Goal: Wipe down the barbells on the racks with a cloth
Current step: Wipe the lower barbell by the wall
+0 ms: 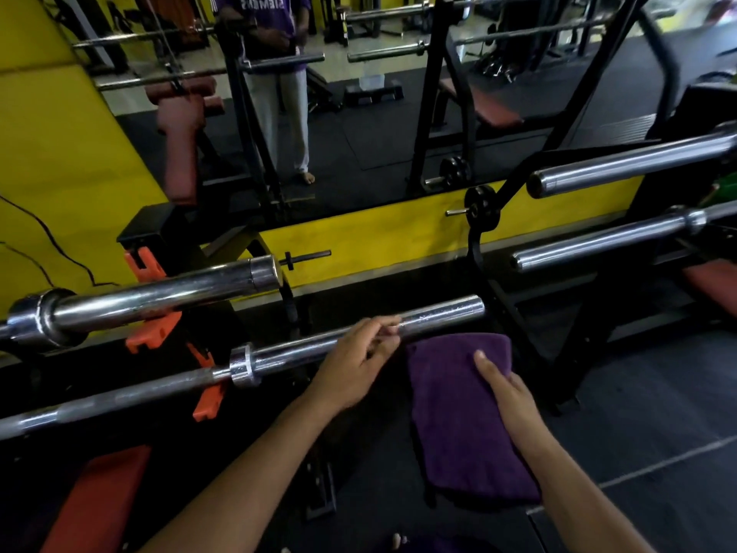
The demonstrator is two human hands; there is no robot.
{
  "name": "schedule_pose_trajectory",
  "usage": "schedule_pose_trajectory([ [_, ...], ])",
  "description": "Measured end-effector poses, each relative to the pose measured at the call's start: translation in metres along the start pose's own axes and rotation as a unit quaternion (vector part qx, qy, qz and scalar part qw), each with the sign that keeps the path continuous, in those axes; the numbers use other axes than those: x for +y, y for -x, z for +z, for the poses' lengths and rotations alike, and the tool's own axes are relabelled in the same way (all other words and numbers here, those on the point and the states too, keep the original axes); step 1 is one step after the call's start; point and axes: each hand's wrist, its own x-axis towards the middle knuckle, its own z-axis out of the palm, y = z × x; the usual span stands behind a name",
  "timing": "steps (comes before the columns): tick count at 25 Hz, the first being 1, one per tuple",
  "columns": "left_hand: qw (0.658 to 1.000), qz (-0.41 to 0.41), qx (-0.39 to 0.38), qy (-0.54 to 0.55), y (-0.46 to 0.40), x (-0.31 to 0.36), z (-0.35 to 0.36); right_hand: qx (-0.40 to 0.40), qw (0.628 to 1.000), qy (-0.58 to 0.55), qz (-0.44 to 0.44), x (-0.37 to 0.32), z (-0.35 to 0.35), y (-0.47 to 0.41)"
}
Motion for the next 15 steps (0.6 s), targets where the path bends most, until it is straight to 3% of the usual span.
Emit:
schedule_pose_trajectory([
  [2,0.974,0.054,-0.026,-0.219,-0.012,-0.028,-0.022,0.113,0.991,-0.039,-0.054,-0.016,-0.014,-0.014],
  [5,0.910,0.065,-0.131,-0.389,-0.021,-0.064,-0.057,0.147,0.980,-0.022,-0.131,-0.037,-0.031,-0.043],
  [8,0.853,0.184,-0.195,-0.448,-0.027,-0.093,-0.075,0.132,0.960,0.193,-0.155,-0.055,-0.027,-0.076],
  [11,0.847,0.195,-0.221,-0.443,-0.031,-0.106,-0.078,0.120,0.915,0.297,-0.246,-0.059,-0.009,-0.103],
  [13,0.840,0.224,-0.207,-0.449,-0.035,-0.112,-0.077,0.157,0.852,0.381,-0.323,-0.048,0.002,-0.122],
  [15,0.834,0.238,-0.201,-0.454,-0.035,-0.115,-0.076,0.173,0.735,0.527,-0.390,-0.028,0.007,-0.143],
])
